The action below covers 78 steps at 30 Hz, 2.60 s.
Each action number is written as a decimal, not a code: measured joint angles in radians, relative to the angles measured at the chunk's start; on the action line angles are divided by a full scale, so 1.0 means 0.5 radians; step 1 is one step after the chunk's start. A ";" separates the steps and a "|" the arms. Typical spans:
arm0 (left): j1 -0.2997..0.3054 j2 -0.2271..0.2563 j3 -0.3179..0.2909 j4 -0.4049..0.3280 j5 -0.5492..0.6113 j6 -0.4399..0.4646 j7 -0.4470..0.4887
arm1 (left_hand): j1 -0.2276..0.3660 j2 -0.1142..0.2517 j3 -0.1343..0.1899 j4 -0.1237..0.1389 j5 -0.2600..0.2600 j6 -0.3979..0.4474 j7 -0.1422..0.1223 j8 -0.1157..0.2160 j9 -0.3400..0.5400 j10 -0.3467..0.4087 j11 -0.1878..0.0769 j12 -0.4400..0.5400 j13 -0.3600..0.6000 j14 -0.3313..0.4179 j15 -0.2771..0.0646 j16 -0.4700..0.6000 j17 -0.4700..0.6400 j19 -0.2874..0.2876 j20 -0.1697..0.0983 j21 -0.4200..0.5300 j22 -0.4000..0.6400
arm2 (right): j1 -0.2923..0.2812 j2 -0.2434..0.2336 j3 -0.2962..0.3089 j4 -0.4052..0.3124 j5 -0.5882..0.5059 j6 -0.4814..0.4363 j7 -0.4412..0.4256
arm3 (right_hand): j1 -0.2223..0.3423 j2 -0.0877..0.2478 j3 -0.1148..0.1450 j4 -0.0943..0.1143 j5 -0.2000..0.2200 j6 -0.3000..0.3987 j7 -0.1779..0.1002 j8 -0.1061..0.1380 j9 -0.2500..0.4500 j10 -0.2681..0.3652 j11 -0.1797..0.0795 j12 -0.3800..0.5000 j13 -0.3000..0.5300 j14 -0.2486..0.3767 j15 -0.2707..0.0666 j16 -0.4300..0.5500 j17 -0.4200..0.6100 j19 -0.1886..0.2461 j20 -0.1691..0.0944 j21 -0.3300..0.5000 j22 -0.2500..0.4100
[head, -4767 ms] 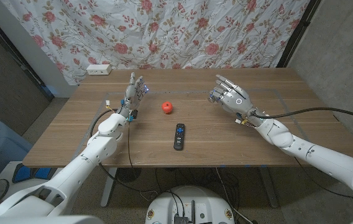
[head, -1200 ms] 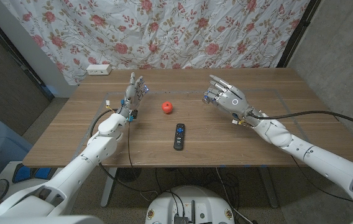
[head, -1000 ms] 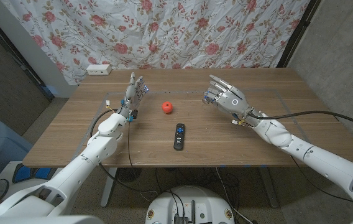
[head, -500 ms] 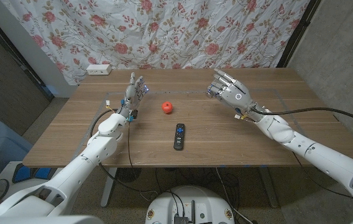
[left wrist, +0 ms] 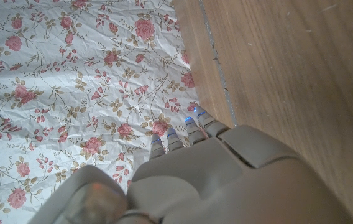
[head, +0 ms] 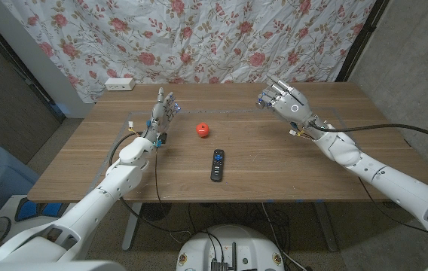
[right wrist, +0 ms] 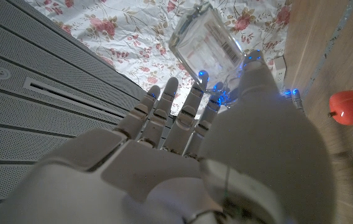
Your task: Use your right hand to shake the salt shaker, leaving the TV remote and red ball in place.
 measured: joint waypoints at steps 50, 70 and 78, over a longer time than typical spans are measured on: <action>0.000 -0.001 0.000 0.003 0.000 -0.001 -0.001 | 0.000 0.000 0.000 0.000 0.000 0.000 0.000 0.000 0.000 0.000 0.000 0.000 0.000 0.000 0.000 0.000 0.000 0.000 0.000 0.000 0.000 | -0.065 -0.082 0.070 -0.265 1.145 0.312 0.260 | -0.034 0.034 -0.057 0.058 -0.015 -0.004 0.003 0.031 0.006 -0.003 0.004 -0.006 -0.008 0.033 0.004 -0.056 -0.037 0.040 0.004 0.000 0.000; 0.000 -0.001 0.000 0.001 0.000 -0.001 0.000 | 0.000 0.000 0.000 0.000 0.000 0.000 0.000 0.000 0.000 0.000 0.000 0.000 0.000 0.000 0.000 0.000 0.000 0.000 0.000 0.000 0.000 | -0.229 -0.051 0.233 -0.540 1.666 0.324 0.682 | -0.034 0.034 -0.057 0.058 -0.017 -0.005 0.003 0.016 0.006 -0.003 0.004 -0.010 -0.009 0.032 0.004 -0.056 -0.037 0.040 0.004 0.000 0.000; 0.000 -0.001 0.000 0.001 0.001 -0.001 0.000 | 0.000 0.000 0.000 0.000 0.000 0.000 0.000 0.000 0.000 0.000 0.000 0.000 0.000 0.000 0.000 0.000 0.000 0.000 0.000 0.000 0.000 | -0.284 -0.015 0.294 -0.618 1.834 0.298 0.833 | -0.034 0.034 -0.055 0.061 -0.015 -0.012 -0.004 0.015 0.007 -0.004 0.004 -0.010 -0.009 0.032 0.004 -0.056 -0.037 0.040 0.004 0.000 0.000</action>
